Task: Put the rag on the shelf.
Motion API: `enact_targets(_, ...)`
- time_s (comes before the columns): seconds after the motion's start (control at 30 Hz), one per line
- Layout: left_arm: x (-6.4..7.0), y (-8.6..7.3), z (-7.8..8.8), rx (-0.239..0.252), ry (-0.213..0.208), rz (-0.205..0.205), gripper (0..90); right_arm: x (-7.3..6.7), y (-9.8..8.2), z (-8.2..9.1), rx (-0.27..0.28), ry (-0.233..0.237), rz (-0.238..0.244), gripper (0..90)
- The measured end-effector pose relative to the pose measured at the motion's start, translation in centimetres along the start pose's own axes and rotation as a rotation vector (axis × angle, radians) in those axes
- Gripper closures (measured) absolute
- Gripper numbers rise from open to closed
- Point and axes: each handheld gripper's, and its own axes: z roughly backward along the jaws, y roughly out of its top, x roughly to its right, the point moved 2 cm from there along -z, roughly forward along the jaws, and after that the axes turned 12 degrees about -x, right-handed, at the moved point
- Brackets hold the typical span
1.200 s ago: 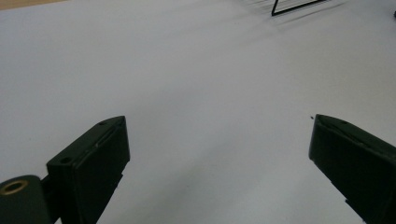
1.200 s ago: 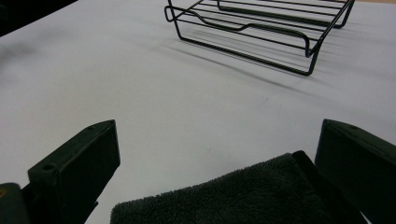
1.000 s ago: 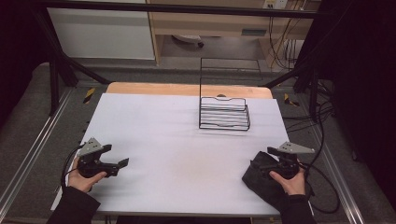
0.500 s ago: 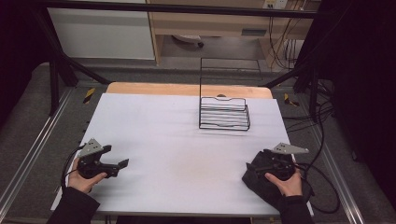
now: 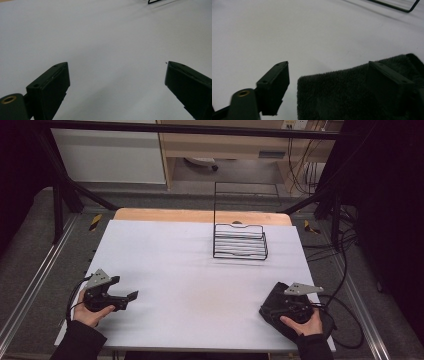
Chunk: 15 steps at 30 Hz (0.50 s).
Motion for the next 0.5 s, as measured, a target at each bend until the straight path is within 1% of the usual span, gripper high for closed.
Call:
enact_targets(0.13,0.0,0.0,0.0,-0.002,0.0,-0.001,6.2,-0.6,-0.4,-0.1,-0.031,0.006,0.022,33.7)
enact_targets(0.17,0.0,0.0,-0.1,-0.003,0.0,-0.001,6.3,-0.7,-0.3,-0.2,-0.035,0.004,0.036,36.5)
enact_targets(0.23,0.0,0.0,-0.1,-0.005,0.001,-0.003,6.5,-1.0,-0.3,-0.6,-0.05,0.005,0.047,42.4)
enact_targets(0.33,0.1,0.0,-0.1,-0.004,0.002,-0.002,7.0,-1.3,-0.3,-1.1,-0.081,0.0,0.082,50.3)
enact_targets(0.37,0.1,0.0,-0.2,-0.006,0.002,-0.001,7.0,-1.4,-0.3,-1.2,-0.086,0.0,0.093,51.3)
enact_targets(0.5,0.1,0.0,-0.2,-0.008,0.002,0.0,7.4,-1.8,-0.4,-1.9,-0.106,-0.022,0.112,54.6)
